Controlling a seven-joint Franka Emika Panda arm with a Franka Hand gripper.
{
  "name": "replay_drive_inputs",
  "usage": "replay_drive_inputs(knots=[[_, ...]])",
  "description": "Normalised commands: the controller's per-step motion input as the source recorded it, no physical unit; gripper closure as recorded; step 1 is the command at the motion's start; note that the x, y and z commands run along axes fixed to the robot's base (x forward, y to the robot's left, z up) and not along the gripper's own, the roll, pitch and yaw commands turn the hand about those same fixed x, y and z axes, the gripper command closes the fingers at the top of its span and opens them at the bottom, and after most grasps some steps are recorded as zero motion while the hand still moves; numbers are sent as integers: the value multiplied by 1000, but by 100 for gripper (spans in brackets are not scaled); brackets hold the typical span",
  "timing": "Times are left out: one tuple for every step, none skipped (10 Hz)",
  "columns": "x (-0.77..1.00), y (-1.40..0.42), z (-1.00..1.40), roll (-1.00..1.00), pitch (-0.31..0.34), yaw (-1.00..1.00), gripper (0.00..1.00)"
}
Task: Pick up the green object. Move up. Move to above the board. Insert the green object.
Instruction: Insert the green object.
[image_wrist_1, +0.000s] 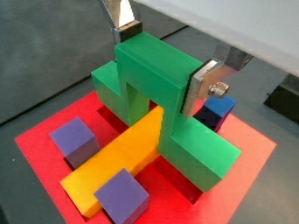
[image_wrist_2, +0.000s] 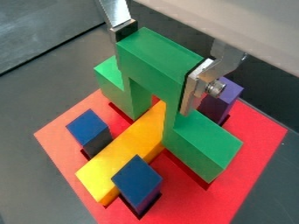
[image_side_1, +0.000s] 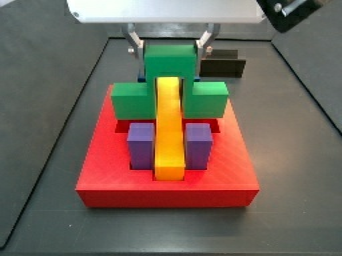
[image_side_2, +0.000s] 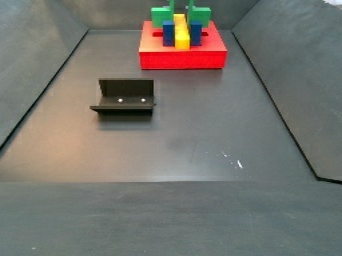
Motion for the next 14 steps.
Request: replay_drive_inputs(knots=[[49,0,-169,0,-43,0,100],[83,0,-129,0,-29,0,100],[14,0,-191,0,-34,0,100],[0,0,-191,0,-36,0,100],[0,0,-197,0,-36,0,100],[0,-11,-200,0,-40,0,100],[26,-31,-200,0,-44,-34,100],[69,-34,-166,-24,-61,-97,100],[29,-14,-151,-7,-60,-109,100],[43,-6,-134,0,-44,-134,100],[11,0,-106,0,-37,-154,100],[0,0,-100,0,-49,-146,100],[0,-9,-40,-19,-51,-151,100],[0,-11,-74,0,-56,-63,100]])
